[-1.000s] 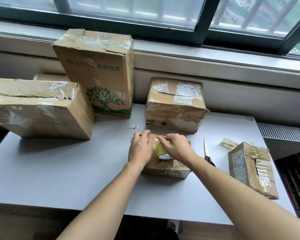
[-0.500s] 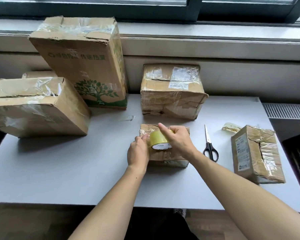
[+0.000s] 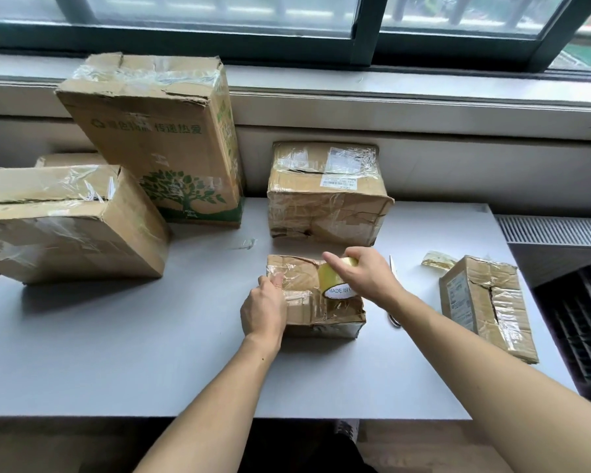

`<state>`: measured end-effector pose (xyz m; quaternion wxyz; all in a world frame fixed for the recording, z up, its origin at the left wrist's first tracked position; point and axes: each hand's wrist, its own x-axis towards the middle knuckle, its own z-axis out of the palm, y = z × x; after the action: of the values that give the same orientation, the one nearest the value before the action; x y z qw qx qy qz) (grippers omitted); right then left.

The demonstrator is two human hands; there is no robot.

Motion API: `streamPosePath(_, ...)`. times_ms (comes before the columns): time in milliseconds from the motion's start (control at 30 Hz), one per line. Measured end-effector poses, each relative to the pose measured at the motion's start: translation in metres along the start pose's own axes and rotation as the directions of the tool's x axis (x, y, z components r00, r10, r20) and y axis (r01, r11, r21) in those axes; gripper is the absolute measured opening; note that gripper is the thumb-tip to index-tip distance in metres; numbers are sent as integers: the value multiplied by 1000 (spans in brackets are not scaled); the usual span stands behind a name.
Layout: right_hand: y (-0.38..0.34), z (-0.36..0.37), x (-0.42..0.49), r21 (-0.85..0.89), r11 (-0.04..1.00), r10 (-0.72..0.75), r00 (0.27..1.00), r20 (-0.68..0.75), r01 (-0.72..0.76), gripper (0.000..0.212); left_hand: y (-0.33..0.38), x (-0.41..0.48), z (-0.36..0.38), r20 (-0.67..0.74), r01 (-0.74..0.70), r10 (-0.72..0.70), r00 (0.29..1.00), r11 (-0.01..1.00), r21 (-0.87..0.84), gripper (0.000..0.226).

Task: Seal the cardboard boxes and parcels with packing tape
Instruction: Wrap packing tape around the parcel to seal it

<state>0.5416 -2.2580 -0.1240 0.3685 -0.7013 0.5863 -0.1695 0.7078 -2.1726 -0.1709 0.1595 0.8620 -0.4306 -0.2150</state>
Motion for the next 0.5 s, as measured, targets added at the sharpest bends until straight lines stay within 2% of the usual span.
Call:
streamPosePath(133, 4, 17, -6, 108, 994, -1, 1000, -17, 3, 56, -3, -6, 4, 10, 11, -11, 1000, 1000, 18, 73)
streamPosePath(200, 7, 22, -6, 161, 987, 18, 1000, -13, -15, 55, -3, -4, 5, 18, 38, -38, 999, 999, 10, 75)
streamPosePath(333, 18, 21, -11, 419, 903, 68, 994, 86, -98, 86, -2, -1, 8, 2, 56, -56, 998, 998, -31, 65)
streamPosePath(433, 16, 16, -12, 428, 900, 50, 994, 95, -86, 78, -4, 0, 8, -9, 40, -41, 999, 997, -66, 56)
streamPosePath(500, 12, 11, -10, 340, 940, 19, 998, 52, -36, 70, -4, 1, 6, -12, 30, -31, 999, 997, -76, 54)
